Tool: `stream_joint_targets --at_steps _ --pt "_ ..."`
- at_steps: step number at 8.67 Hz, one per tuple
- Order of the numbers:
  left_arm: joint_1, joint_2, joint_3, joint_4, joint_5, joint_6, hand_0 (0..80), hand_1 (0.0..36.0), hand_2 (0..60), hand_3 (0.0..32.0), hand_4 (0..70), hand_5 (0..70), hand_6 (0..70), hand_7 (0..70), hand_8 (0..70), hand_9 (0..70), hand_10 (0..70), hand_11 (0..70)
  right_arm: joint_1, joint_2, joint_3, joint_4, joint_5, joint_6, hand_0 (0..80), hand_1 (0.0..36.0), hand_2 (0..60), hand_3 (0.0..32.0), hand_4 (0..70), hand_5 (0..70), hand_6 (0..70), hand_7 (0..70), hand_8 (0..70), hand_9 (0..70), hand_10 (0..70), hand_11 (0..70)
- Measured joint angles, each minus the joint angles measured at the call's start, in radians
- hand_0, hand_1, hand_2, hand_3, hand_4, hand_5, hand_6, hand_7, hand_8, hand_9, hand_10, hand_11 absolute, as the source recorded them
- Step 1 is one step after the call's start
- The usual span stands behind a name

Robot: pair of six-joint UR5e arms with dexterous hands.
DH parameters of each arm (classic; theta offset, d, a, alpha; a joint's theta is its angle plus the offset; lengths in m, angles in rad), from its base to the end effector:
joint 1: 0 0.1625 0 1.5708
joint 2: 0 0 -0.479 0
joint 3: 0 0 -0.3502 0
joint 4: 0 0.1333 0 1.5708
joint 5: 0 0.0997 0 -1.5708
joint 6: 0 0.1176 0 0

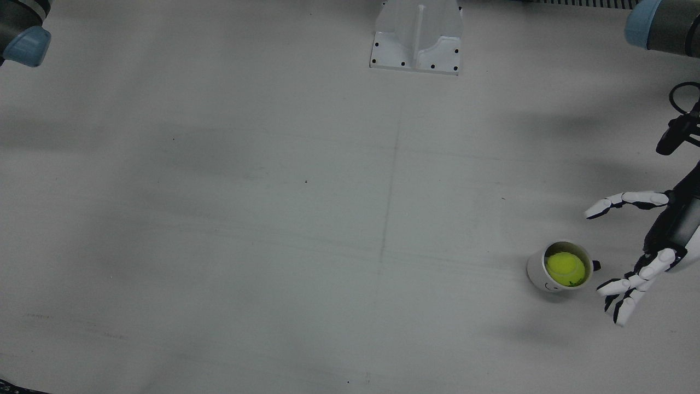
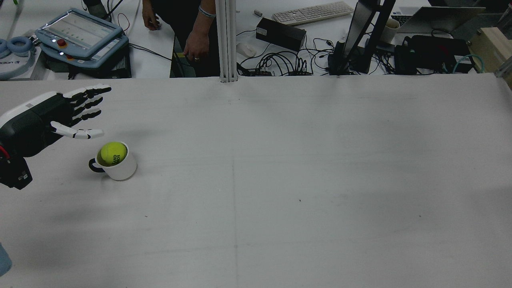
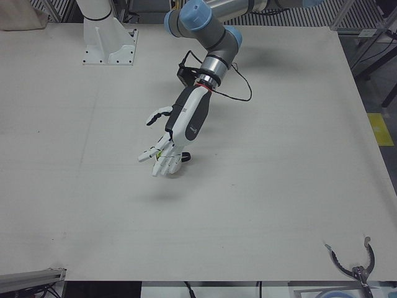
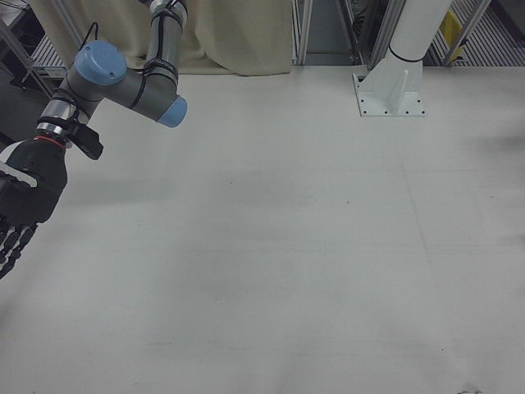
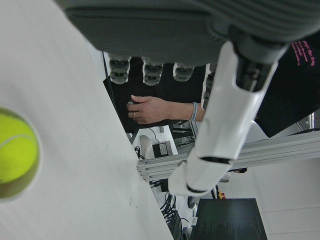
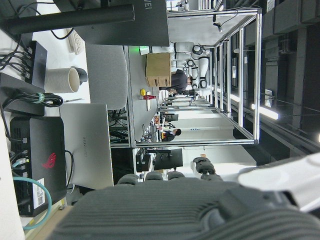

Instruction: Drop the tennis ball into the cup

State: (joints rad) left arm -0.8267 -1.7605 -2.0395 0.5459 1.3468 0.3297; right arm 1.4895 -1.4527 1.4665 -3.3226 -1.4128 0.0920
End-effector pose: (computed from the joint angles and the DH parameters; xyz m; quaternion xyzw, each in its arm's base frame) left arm 0.2163 -0.4703 0.5048 -0.0796 0.7405 -0.6115 0.2670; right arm 0.1103 -0.5152 0.7510 -0.0043 0.6464 -0.7610 0.0550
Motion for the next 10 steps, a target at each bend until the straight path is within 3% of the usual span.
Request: stream_joint_targets --at_steps 1,2,3,4,6,8,10 --pt "-0.003 0.000 -0.008 0.000 0.001 -0.002 80.0 36.0 60.0 0.0 14.1 13.5 4.4 0.0 1.0 2.2 4.5 11.1 0.000 0.000 0.000 0.000 0.000 0.000 0.0 0.0 0.0 0.0 0.0 0.0 0.0 0.0 0.0 0.0 0.0 0.0" --pt "-0.023 -0.002 -0.037 0.022 0.004 0.000 68.8 36.0 53.9 0.0 6.7 10.4 2.1 0.0 0.0 0.0 2.0 6.8 0.000 0.000 0.000 0.000 0.000 0.000 0.0 0.0 0.0 0.0 0.0 0.0 0.0 0.0 0.0 0.0 0.0 0.0" --pt "-0.066 -0.014 -0.076 0.052 0.008 0.006 55.8 33.7 41.3 0.0 0.3 7.4 0.1 0.0 0.0 0.0 0.0 0.8 0.000 0.000 0.000 0.000 0.000 0.000 0.0 0.0 0.0 0.0 0.0 0.0 0.0 0.0 0.0 0.0 0.0 0.0" --pt "-0.142 -0.042 -0.107 0.076 0.022 0.022 47.0 23.8 37.9 0.0 0.0 4.0 0.0 0.0 0.0 0.0 0.0 0.0 0.000 0.000 0.000 0.000 0.000 0.000 0.0 0.0 0.0 0.0 0.0 0.0 0.0 0.0 0.0 0.0 0.0 0.0" --pt "-0.331 -0.088 -0.130 0.094 0.067 0.080 46.6 25.3 45.0 0.0 0.0 4.1 0.0 0.0 0.0 0.0 0.0 0.0 0.000 0.000 0.000 0.000 0.000 0.000 0.0 0.0 0.0 0.0 0.0 0.0 0.0 0.0 0.0 0.0 0.0 0.0" --pt "-0.437 -0.018 -0.123 0.066 0.083 0.100 48.8 29.3 48.7 0.0 0.0 5.3 0.0 0.0 0.0 0.0 0.0 0.0 0.000 0.000 0.000 0.000 0.000 0.000 0.0 0.0 0.0 0.0 0.0 0.0 0.0 0.0 0.0 0.0 0.0 0.0" --pt "-0.479 0.050 -0.118 0.030 0.086 0.102 49.3 30.1 49.7 0.0 0.0 5.5 0.0 0.0 0.0 0.0 0.0 0.0 0.000 0.000 0.000 0.000 0.000 0.000 0.0 0.0 0.0 0.0 0.0 0.0 0.0 0.0 0.0 0.0 0.0 0.0"
